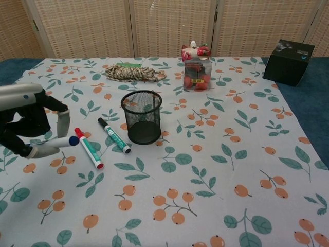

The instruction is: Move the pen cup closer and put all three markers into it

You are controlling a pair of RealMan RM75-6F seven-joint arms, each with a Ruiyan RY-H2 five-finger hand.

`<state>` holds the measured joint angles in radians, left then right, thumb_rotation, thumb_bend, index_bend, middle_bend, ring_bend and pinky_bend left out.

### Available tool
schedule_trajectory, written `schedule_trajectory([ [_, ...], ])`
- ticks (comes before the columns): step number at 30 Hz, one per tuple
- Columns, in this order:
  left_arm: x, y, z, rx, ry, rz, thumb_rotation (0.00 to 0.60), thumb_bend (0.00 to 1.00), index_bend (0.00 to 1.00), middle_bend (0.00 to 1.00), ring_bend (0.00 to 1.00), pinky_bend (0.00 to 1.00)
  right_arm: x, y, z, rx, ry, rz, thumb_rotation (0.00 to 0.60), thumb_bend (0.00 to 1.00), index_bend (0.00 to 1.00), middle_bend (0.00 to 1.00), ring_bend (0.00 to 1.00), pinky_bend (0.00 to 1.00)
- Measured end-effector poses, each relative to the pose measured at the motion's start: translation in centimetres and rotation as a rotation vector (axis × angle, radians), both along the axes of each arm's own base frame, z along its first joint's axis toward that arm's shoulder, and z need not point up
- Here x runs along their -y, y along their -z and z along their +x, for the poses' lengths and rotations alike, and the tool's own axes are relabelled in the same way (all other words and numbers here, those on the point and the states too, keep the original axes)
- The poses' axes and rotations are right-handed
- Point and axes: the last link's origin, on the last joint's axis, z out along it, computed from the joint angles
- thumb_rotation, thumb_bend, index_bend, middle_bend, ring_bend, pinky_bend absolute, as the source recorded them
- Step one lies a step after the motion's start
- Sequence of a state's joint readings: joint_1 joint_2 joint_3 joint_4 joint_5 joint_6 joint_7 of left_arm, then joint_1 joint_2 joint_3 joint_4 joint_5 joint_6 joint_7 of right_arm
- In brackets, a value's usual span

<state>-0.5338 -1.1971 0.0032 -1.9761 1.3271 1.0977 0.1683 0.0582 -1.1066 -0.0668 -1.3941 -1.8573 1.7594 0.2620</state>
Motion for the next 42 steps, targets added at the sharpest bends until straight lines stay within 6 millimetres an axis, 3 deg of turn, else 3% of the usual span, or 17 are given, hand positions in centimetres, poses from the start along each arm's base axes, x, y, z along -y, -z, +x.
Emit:
schedule_trajectory([
  [7, -1.4, -3.0, 3.7, 0.373, -0.132, -0.010, 0.600, 0.38, 0.59, 1.00, 0.97, 0.91, 1.0, -0.3, -0.3, 0.040, 0.028, 0.018, 0.600, 0.05, 0.00, 0.00, 0.00, 0.00],
  [17, -7.1, -1.7, 10.0, 0.575, -0.167, -0.095, 0.600, 0.38, 0.59, 1.00, 0.97, 0.91, 1.5, -1.5, -0.8, 0.097, 0.046, 0.012, 0.600, 0.05, 0.00, 0.00, 0.00, 0.00],
  [27, -11.0, 1.6, 10.9, 0.668, -0.197, -0.129, 0.600, 0.38, 0.59, 1.00, 0.97, 0.91, 0.9, -3.6, -1.4, 0.157, 0.036, -0.031, 0.600, 0.05, 0.00, 0.00, 0.00, 0.00],
  [42, -12.7, 7.7, 12.0, 0.704, -0.204, -0.227, 0.600, 0.38, 0.59, 1.00, 0.97, 0.91, -0.8, -6.0, -2.2, 0.201, 0.024, -0.094, 0.600, 0.05, 0.00, 0.00, 0.00, 0.00],
])
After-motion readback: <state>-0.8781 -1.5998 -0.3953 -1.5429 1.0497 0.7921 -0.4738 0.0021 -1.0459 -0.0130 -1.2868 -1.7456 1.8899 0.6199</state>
